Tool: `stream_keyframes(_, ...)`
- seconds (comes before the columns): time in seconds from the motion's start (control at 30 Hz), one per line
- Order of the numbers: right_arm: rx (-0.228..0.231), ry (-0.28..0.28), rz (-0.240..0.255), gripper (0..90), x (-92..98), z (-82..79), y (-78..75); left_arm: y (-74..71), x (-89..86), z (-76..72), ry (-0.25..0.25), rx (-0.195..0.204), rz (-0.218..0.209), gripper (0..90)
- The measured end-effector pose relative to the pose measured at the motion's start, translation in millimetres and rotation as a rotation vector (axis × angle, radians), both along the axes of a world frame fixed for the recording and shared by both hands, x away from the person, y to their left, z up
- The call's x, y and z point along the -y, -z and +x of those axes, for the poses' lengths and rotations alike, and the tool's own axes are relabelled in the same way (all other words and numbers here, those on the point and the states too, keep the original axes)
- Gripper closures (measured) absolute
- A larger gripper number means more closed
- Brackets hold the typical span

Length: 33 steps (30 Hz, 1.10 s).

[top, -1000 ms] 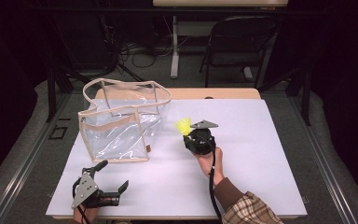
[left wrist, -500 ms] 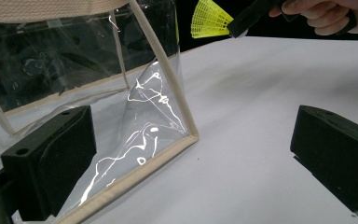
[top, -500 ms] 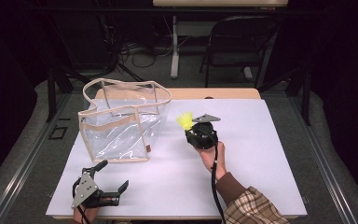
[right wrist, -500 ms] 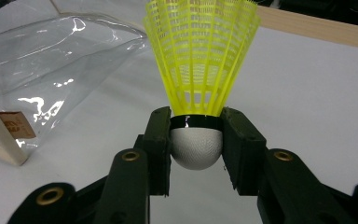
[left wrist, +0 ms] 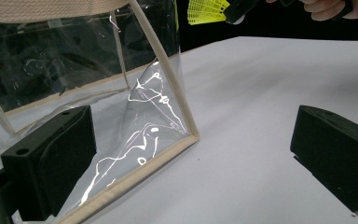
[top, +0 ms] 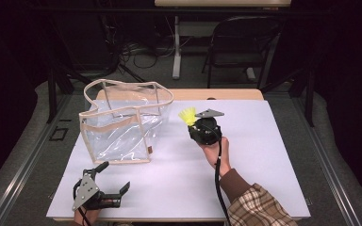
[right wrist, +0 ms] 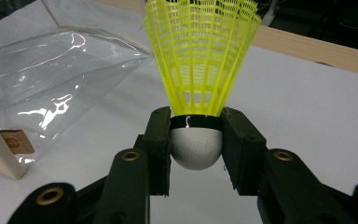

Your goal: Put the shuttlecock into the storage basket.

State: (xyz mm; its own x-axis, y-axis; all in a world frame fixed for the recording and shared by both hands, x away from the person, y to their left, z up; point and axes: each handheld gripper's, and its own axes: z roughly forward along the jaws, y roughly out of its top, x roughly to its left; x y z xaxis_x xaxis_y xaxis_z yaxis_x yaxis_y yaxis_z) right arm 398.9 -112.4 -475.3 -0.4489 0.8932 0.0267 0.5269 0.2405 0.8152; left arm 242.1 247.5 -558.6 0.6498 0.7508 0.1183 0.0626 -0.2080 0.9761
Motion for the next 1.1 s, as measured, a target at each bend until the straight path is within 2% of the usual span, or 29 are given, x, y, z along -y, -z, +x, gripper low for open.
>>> stream_keyframes(0.63, 0.028, 0.001, -0.006, 65.3, 2.3, 5.2, -18.9, 0.1, 0.2, 0.0, 0.003, -0.001, 0.000, 0.2)
stream_keyframes(1.1, 0.035, 0.001, 0.007, 65.3, 6.9, 8.4, -32.8, 0.1, 0.3, 0.1, 0.005, -0.002, 0.001, 0.2)
